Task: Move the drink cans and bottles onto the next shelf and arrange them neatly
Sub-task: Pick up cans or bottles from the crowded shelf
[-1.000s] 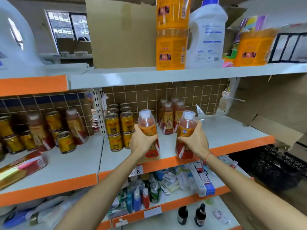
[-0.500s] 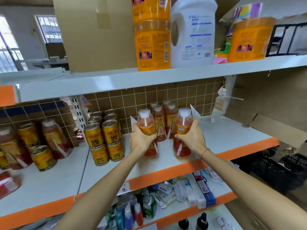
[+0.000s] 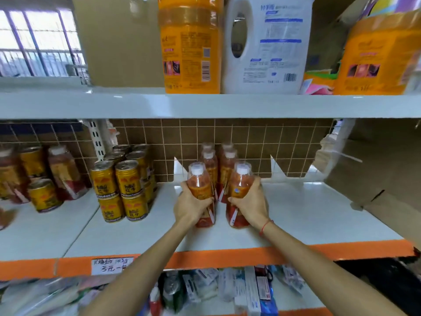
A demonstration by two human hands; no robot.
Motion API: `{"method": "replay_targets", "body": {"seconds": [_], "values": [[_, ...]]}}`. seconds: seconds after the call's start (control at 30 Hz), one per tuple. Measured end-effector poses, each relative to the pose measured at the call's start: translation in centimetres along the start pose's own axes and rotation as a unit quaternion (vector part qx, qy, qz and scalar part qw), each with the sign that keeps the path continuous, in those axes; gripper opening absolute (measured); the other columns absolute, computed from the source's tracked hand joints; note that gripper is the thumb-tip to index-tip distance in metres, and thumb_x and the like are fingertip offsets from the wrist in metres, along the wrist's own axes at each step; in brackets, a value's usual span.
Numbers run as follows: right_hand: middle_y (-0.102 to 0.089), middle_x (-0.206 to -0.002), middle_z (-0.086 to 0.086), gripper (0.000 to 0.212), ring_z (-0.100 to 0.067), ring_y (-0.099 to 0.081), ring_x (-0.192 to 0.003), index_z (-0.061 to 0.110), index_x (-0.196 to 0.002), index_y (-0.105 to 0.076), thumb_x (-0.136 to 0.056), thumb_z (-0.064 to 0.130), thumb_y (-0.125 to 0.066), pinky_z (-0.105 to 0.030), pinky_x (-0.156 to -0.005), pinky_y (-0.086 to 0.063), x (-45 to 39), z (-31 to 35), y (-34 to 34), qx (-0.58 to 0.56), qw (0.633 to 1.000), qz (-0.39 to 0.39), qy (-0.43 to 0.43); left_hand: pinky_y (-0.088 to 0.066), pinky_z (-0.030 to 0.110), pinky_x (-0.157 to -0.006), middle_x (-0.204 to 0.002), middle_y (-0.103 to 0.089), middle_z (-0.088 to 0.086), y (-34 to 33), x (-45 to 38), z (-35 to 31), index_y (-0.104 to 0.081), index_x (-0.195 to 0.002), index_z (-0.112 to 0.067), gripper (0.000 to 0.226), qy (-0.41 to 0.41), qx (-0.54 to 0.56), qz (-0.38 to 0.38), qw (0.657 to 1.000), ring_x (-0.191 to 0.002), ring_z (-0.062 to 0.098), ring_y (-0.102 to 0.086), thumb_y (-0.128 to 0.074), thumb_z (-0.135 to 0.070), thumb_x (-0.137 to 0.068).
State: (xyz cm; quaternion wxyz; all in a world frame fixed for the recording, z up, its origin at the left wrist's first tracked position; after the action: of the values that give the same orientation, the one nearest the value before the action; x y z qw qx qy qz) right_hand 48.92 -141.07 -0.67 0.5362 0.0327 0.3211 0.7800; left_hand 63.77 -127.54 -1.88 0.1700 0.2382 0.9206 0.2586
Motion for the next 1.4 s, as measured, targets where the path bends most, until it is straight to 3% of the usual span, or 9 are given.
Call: {"method": "replay_targets", "body": {"seconds": [0.43, 0.6, 0.73, 0.87, 1.03, 1.3, 1.4], "values": [[-0.045, -0.136, -0.004, 0.092, -0.024, -0.051, -0.121, 0.019, -0.141, -0.023, -0.07, 0.029, -0.081, -0.041, -0.097, -0.047, -0.5, -1.6, -1.0, -0.039, 0.998, 0.044, 0.036, -0.047, 0.038, -0.083, -0.125, -0.054, 0.006, -1.9, -0.1, -0.1, -0.03, -0.134, -0.018, 0.08, -0.027, -0.066, -0.02, 0.997, -0.11, 0.028, -0.057, -0.072, -0.051, -0.074], [-0.046, -0.136, -0.002, 0.097, -0.019, -0.048, -0.123, 0.023, -0.143, -0.019, -0.069, 0.018, -0.081, -0.039, -0.1, -0.045, -0.2, -3.0, -1.5, -0.061, 0.991, 0.117, 0.033, -0.05, 0.04, -0.09, -0.128, -0.051, 0.003, -2.3, -0.5, 1.0, -0.028, -0.137, -0.022, 0.086, -0.053, -0.022, 0.035, 0.998, -0.113, 0.024, -0.055, -0.077, -0.046, -0.071], [-0.052, -0.129, -0.003, 0.094, -0.021, -0.054, -0.115, 0.025, -0.137, -0.02, -0.066, 0.019, -0.082, -0.036, -0.094, -0.048, 0.2, -4.9, -2.4, -0.032, 0.985, 0.169, 0.015, -0.049, 0.039, -0.098, -0.132, -0.05, 0.001, -3.1, 0.1, 2.6, -0.02, -0.142, -0.024, 0.096, -0.064, 0.025, 0.118, 0.991, -0.118, 0.021, -0.053, -0.081, -0.034, -0.069], [-0.057, -0.122, 0.003, 0.097, -0.018, -0.058, -0.107, 0.027, -0.138, -0.017, -0.067, 0.018, -0.082, -0.034, -0.089, -0.05, 0.2, -5.4, -2.7, -0.016, 0.984, 0.174, 0.034, -0.044, 0.024, -0.094, -0.129, -0.051, -0.001, -3.7, 0.4, 3.8, -0.008, -0.146, -0.025, 0.104, -0.078, 0.036, 0.189, 0.978, -0.116, 0.014, -0.051, -0.08, -0.015, -0.072], [-0.06, -0.118, 0.004, 0.101, -0.017, -0.06, -0.104, 0.028, -0.137, -0.017, -0.062, 0.025, -0.085, -0.036, -0.089, -0.051, 0.1, -6.8, -3.3, 0.021, 0.979, 0.194, 0.063, -0.044, 0.028, -0.099, -0.126, -0.052, -0.004, -3.8, 0.2, 4.8, -0.01, -0.146, -0.03, 0.097, -0.091, 0.052, 0.198, 0.975, -0.111, 0.01, -0.051, -0.076, -0.016, -0.078], [-0.063, -0.116, 0.003, 0.092, -0.018, -0.061, -0.103, 0.026, -0.126, -0.028, -0.056, 0.033, -0.087, -0.037, -0.088, -0.052, -0.4, -6.8, -3.6, 0.057, 0.981, 0.159, 0.096, -0.05, 0.033, -0.097, -0.113, -0.055, -0.008, -4.3, -0.6, 4.8, -0.02, -0.14, -0.031, 0.09, -0.116, 0.068, 0.167, 0.977, -0.108, 0.011, -0.057, -0.08, -0.017, -0.074], [-0.064, -0.114, 0.003, 0.089, -0.019, -0.062, -0.102, 0.025, -0.125, -0.029, -0.057, 0.031, -0.086, -0.036, -0.086, -0.052, -0.5, -6.6, -3.8, 0.061, 0.982, 0.149, 0.097, -0.05, 0.027, -0.092, -0.118, -0.056, -0.006, -4.9, -1.1, 4.4, -0.02, -0.141, -0.027, 0.093, -0.13, 0.067, 0.166, 0.975, -0.108, 0.013, -0.058, -0.081, -0.016, -0.073]]}}
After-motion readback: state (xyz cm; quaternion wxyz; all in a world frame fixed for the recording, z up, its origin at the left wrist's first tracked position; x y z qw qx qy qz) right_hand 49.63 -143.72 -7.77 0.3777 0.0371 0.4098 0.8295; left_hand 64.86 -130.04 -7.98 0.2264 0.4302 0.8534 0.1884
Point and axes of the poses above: each hand's wrist, its own x-axis away from the middle knuckle, its own y-axis out of the back of the hand, z = x × y, the point moved 7 cm from there along -x, towards the middle knuckle
